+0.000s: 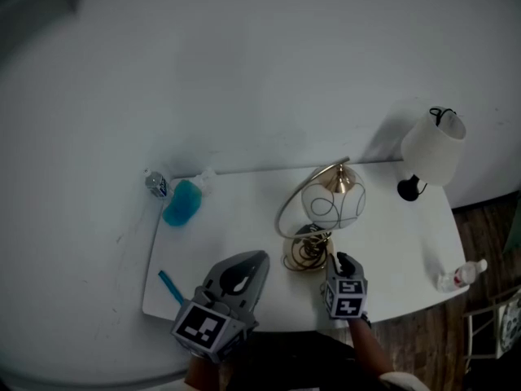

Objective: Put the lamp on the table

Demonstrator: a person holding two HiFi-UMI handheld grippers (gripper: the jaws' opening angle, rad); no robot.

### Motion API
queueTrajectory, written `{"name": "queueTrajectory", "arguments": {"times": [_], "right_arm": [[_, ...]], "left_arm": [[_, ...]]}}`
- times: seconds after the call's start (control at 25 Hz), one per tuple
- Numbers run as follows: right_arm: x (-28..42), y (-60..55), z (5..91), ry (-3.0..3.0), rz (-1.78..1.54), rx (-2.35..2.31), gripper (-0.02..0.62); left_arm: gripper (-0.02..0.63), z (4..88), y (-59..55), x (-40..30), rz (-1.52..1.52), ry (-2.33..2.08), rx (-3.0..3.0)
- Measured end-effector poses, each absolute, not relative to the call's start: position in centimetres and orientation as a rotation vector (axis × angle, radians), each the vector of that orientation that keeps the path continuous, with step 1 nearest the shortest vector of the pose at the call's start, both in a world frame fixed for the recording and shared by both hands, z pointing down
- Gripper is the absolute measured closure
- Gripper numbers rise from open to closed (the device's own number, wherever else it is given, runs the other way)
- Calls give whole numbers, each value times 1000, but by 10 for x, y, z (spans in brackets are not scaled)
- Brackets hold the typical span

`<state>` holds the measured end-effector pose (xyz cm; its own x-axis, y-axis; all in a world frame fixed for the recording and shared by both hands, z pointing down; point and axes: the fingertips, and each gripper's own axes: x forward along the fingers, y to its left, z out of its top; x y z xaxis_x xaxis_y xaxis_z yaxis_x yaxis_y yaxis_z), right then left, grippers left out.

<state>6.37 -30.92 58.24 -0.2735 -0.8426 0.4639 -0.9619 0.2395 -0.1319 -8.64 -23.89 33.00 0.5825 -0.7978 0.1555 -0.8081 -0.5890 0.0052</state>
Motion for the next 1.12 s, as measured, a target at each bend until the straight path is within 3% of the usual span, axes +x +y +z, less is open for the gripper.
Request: {"name": "queueTrajectory", "arguments": {"times": [1.12], "right_arm": [[66, -222, 544, -2249, 510, 1757, 535]], "left_arm": [[597, 333, -149, -96, 138, -1362, 2719]]}}
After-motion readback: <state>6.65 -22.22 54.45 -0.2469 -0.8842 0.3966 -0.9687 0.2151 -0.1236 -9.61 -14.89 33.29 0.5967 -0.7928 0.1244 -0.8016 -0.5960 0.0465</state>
